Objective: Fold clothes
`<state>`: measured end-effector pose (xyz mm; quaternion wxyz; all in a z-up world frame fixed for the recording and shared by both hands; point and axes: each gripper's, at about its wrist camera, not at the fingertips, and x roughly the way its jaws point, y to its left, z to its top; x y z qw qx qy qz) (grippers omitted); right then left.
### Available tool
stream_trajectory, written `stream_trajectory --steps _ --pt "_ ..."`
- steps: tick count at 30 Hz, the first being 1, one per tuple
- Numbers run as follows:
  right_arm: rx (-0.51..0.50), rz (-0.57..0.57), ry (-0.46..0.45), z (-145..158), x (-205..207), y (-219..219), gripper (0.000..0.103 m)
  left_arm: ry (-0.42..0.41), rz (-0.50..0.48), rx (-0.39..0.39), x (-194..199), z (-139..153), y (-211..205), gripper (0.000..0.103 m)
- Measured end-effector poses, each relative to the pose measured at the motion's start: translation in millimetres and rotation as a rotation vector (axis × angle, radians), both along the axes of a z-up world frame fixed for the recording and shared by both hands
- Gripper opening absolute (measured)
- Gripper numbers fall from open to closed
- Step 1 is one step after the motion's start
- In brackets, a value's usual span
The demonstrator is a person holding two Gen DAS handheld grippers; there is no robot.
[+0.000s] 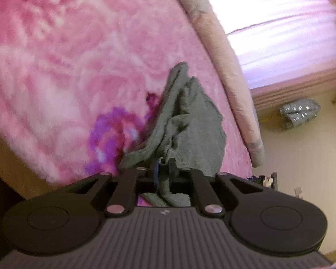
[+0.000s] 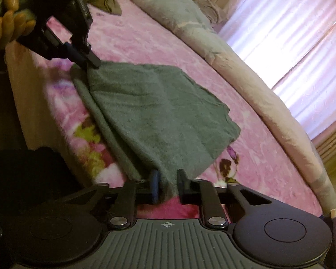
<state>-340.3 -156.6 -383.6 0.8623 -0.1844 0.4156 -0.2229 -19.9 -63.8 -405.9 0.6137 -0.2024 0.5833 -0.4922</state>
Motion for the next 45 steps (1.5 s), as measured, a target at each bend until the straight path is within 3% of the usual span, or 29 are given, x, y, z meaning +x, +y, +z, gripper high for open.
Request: stream_trajectory --steps 5,10,13,15,16,18,19,22,25,26,28,31,37,39,40,41,42,44,45 --pt "0.022 -0.003 -0.058 11 -5 4 0.003 -0.106 -0.029 -0.085 0 23 20 0.002" --pt "0.064 0.018 -0.043 6 0 6 0.002 -0.195 -0.025 -0.022 -1 13 31 0.002" --pt "0.152 -0.043 -0.031 -3 6 -4 0.003 -0.195 -0.017 0.063 0 -4 22 0.013" --pt "0.207 -0.076 -0.045 -2 8 -11 0.004 -0.188 -0.028 0.054 4 -3 22 0.018" --pt "0.251 -0.089 -0.072 4 5 -16 0.010 -0.198 -0.037 0.051 7 2 23 0.024" --pt "0.391 -0.146 -0.174 21 -8 -34 0.080 -0.219 -0.047 0.043 17 11 21 0.026" --pt "0.459 -0.184 -0.245 29 -17 -46 0.083 -0.229 -0.048 0.037 24 17 18 0.029" --pt "0.651 -0.350 -0.390 43 -36 -90 0.083 -0.258 -0.050 0.019 45 33 10 0.039" --pt "0.819 -0.557 -0.501 41 -43 -147 0.083 -0.260 -0.082 0.010 62 37 -30 0.042" --pt "0.889 -0.605 -0.539 37 -43 -166 0.080 -0.261 -0.096 0.007 67 38 -45 0.043" --pt "1.029 -0.699 -0.615 29 -42 -203 0.064 -0.252 -0.142 0.013 71 38 -82 0.043" --pt "1.164 -0.763 -0.682 17 -31 -245 0.063 -0.276 -0.199 0.024 71 36 -125 0.043" --pt "1.159 -0.748 -0.695 7 16 -293 0.063 -0.364 -0.296 0.050 65 30 -197 0.041" --pt "1.153 -0.752 -0.713 1 25 -303 0.062 -0.390 -0.328 0.049 63 26 -212 0.032" --pt "1.156 -0.748 -0.724 -3 28 -307 0.062 -0.399 -0.325 0.042 64 24 -212 0.014" --pt "1.158 -0.743 -0.735 -7 30 -311 0.055 -0.408 -0.320 0.034 64 21 -212 0.002" --pt "1.160 -0.739 -0.746 -12 33 -315 0.038 -0.417 -0.316 0.027 65 19 -212 0.002" --pt "1.149 -0.714 -0.747 -13 35 -316 0.015 -0.434 -0.306 0.012 67 14 -211 0.001" --pt "1.142 -0.702 -0.748 -14 36 -317 0.009 -0.443 -0.302 0.004 68 12 -211 0.001"
